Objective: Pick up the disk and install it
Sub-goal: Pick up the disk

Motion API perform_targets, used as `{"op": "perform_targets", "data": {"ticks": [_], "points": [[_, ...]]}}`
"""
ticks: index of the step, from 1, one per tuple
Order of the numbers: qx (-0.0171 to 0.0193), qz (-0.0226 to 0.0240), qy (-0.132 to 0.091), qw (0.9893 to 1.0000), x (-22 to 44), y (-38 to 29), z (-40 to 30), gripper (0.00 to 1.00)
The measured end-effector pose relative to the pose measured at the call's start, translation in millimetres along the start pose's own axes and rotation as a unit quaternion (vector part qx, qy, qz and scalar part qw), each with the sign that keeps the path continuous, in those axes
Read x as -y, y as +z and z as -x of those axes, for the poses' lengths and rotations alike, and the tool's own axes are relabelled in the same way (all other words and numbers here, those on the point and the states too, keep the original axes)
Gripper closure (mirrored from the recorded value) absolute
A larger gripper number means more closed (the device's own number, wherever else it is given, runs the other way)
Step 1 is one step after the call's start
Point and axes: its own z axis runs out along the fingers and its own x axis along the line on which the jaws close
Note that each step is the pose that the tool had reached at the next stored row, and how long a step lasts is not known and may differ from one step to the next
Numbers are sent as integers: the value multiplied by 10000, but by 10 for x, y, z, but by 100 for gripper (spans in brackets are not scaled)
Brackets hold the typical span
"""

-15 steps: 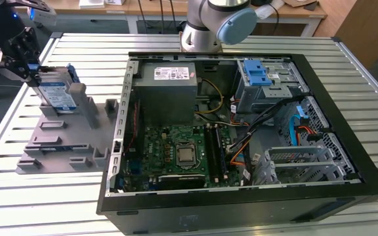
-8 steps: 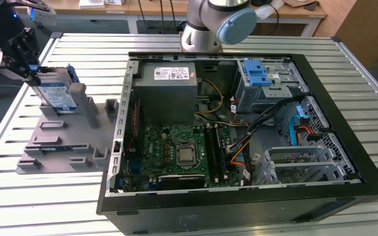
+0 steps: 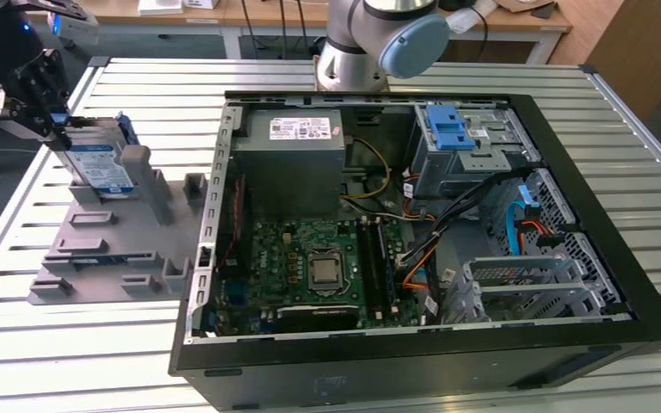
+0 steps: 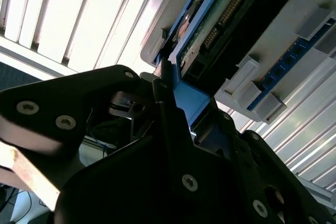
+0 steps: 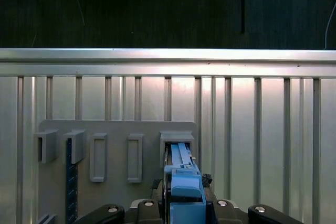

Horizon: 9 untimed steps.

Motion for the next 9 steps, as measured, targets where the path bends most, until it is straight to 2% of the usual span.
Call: {"op": "perform_targets", "data": {"ticks": [9], "points": [[0, -1, 0, 10000, 1, -55, 0, 64]]}}
